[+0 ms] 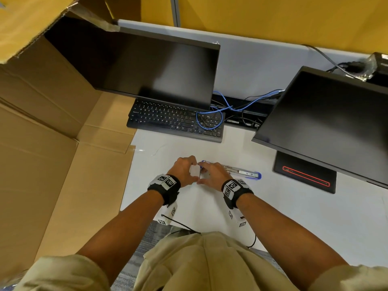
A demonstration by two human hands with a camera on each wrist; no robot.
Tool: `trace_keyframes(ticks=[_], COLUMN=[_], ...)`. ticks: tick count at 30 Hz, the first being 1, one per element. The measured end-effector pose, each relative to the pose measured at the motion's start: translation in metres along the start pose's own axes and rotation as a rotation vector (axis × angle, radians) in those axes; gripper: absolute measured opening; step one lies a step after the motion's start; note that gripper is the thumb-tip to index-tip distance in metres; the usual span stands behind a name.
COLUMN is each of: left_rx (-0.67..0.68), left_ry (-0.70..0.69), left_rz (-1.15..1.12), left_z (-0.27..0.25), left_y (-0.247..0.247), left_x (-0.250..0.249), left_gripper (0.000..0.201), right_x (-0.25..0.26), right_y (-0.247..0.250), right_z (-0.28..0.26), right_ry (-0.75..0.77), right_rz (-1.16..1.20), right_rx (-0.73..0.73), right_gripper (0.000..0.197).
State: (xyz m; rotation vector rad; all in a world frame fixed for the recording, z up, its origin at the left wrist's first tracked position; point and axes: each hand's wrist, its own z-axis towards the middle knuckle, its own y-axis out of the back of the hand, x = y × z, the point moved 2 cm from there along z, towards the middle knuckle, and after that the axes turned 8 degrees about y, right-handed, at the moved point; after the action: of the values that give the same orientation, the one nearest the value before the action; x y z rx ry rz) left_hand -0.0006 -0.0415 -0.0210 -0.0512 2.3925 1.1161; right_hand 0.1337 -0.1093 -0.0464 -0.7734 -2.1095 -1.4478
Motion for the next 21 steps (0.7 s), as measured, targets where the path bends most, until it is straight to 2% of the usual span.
trace_keyframes(ticks=[3,11,13,15,17,21], left_rx=[0.002,-0.061,-0.071,-0.088,-0.099,-0.101], left_ry=[0.010,0.074,0.065,0.043,0.029,0.026], left_rz=[-0.036,-0.208,-0.208,-0.217,-0.227,-0.242], left_z=[0.002,0.008,0.008,0.008,0.009,0.010], left_y=[-0.001,0.000,0.000,-0.001,-0.001,-0.002], left_x=[0.002,0.016,0.018,0.019,0.019,0.021], left_gripper=[0.051,0.038,0.037,0.032,0.028,0.030], right_x=[0.000,-0.001,0.000,0.000,0.002,0.005], right_y=[0.002,0.005,0.007,0.008,0.009,0.009], right_z=[0.000,-0.004,-0.005,-0.004,-0.003,-0.006], right_ry=[0.018,0.043,0.062,0.101,0.124,0.124], right_rz=[0.019,-0.006,0.010,-0.013,-0.042,-0.118], right_rx=[-0.007,-0.008,-0.054,-0.096,-0.091,-0.034], right_gripper=[0.062,0.074,0.062,0.037,0.020,0.022])
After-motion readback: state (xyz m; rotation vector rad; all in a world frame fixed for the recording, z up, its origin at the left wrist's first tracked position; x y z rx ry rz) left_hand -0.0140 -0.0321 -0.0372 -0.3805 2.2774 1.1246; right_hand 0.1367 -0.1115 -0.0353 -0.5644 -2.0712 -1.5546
